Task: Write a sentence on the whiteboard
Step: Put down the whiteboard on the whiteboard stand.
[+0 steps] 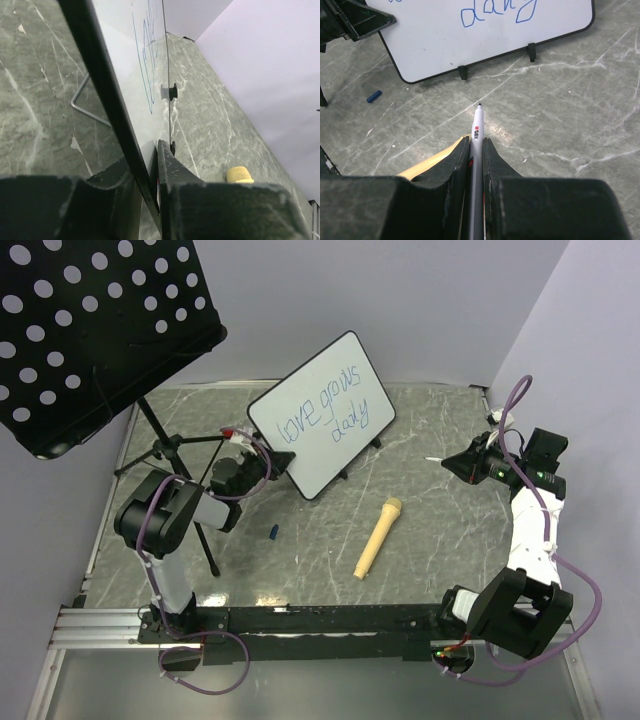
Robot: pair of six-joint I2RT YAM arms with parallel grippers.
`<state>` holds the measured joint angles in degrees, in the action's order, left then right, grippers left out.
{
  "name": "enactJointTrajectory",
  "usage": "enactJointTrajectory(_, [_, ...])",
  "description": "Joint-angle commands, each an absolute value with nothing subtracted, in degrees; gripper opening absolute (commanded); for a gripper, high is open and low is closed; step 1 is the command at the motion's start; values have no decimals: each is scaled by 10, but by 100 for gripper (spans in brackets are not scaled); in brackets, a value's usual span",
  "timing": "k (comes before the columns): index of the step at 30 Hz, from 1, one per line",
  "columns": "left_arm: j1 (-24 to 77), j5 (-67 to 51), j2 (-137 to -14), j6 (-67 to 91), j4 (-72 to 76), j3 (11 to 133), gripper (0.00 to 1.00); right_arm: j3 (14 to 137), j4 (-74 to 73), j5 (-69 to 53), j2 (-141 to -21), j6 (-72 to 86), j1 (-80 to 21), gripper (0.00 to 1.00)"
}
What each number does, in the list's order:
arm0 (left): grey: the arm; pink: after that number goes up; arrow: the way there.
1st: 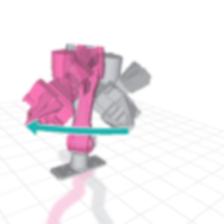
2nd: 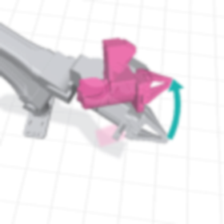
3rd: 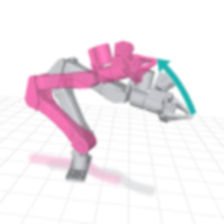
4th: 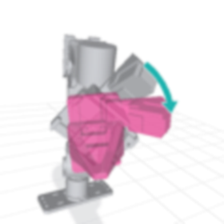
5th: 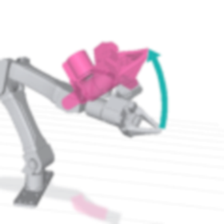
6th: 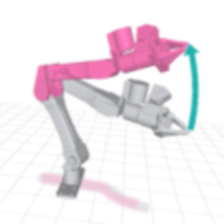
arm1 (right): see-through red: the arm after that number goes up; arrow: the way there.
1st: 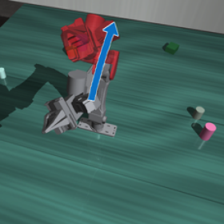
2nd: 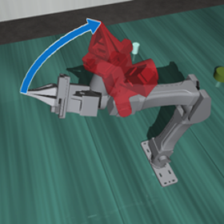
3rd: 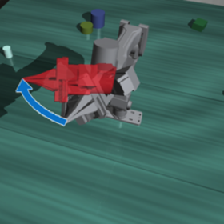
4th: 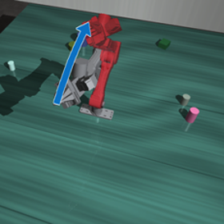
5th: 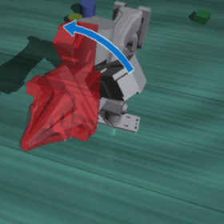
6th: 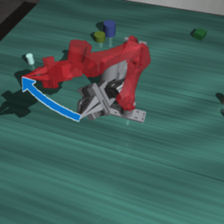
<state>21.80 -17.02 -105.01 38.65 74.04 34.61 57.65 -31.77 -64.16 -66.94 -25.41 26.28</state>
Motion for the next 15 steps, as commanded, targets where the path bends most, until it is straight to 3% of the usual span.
enactJointTrajectory(1, [224, -178, -1059, 345, 758, 339, 20, 573, -313, -666, -667, -267, 266, 0])
enactJointTrajectory(15, [229, -173, -1061, 322, 722, 342, 41, 573, -313, -667, -667, -265, 267, 0])
